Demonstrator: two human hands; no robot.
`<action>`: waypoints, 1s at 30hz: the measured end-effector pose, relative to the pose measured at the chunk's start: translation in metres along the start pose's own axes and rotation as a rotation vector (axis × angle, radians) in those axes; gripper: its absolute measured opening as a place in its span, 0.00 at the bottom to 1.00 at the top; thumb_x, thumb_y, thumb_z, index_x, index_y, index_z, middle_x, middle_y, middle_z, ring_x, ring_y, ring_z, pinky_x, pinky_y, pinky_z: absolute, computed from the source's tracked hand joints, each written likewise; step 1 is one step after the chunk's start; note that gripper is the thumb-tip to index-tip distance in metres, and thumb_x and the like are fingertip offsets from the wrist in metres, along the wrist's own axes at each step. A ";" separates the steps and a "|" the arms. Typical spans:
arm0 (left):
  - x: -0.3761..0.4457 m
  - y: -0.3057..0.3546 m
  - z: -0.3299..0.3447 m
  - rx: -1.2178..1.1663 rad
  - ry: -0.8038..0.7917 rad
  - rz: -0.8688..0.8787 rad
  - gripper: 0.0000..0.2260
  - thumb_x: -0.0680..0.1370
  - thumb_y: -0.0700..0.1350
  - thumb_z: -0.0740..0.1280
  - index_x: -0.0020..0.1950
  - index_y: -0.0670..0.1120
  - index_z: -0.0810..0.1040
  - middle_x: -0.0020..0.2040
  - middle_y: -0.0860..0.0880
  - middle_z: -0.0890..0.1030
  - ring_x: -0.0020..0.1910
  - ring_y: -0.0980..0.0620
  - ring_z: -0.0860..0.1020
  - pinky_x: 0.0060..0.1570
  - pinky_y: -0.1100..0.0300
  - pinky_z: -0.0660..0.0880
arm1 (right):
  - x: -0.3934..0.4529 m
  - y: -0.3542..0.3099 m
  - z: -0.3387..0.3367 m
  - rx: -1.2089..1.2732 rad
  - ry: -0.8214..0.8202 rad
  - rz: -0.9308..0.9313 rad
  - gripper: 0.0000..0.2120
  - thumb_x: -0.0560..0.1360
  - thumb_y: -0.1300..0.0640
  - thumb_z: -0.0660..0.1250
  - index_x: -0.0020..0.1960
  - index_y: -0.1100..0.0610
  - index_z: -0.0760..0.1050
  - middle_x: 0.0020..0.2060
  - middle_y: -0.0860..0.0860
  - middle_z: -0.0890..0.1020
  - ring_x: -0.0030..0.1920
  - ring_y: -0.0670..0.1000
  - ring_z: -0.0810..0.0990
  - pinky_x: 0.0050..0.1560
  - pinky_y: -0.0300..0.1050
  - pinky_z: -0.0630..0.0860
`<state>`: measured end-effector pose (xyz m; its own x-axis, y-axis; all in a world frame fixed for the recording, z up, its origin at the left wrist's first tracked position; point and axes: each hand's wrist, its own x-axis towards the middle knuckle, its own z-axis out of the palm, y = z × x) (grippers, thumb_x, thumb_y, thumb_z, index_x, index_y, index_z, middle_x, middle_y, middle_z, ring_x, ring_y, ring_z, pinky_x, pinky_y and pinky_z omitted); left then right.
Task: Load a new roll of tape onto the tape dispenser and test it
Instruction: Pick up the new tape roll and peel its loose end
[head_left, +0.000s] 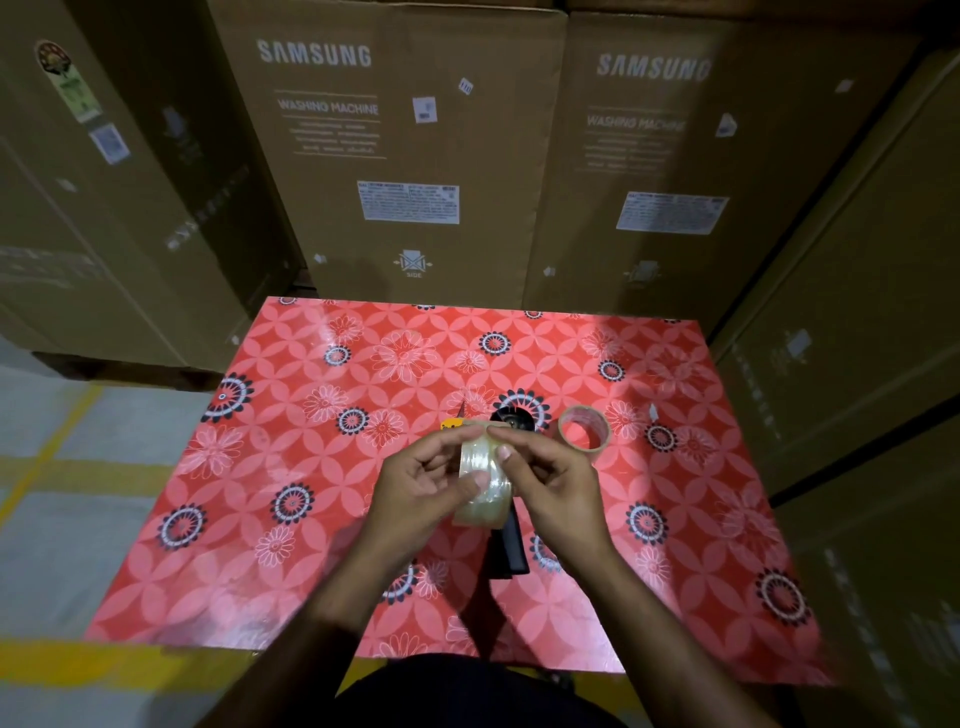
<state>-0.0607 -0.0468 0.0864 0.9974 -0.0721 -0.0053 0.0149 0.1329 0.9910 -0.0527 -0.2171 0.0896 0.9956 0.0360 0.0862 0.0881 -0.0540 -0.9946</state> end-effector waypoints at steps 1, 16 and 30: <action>-0.002 -0.001 -0.002 -0.041 -0.059 -0.020 0.28 0.68 0.28 0.78 0.66 0.45 0.80 0.62 0.49 0.86 0.62 0.52 0.83 0.58 0.60 0.80 | -0.001 0.000 0.000 -0.007 0.011 0.000 0.11 0.78 0.57 0.70 0.58 0.49 0.86 0.53 0.46 0.88 0.57 0.49 0.86 0.61 0.52 0.80; -0.008 -0.014 -0.006 -0.134 -0.208 -0.139 0.42 0.70 0.18 0.70 0.79 0.46 0.66 0.73 0.46 0.78 0.73 0.48 0.76 0.63 0.57 0.78 | 0.015 0.001 -0.023 -0.085 -0.273 0.142 0.30 0.63 0.71 0.81 0.61 0.51 0.82 0.42 0.56 0.79 0.38 0.51 0.80 0.42 0.51 0.79; -0.007 -0.009 0.003 -0.043 0.016 -0.066 0.21 0.75 0.27 0.72 0.62 0.46 0.81 0.60 0.57 0.86 0.60 0.55 0.84 0.53 0.64 0.80 | 0.009 0.002 -0.028 0.083 -0.385 0.224 0.25 0.72 0.67 0.75 0.67 0.54 0.79 0.52 0.60 0.84 0.48 0.57 0.84 0.51 0.53 0.81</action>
<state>-0.0682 -0.0500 0.0773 0.9952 -0.0660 -0.0729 0.0833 0.1705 0.9818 -0.0428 -0.2446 0.0901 0.9044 0.4018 -0.1437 -0.1468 -0.0232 -0.9889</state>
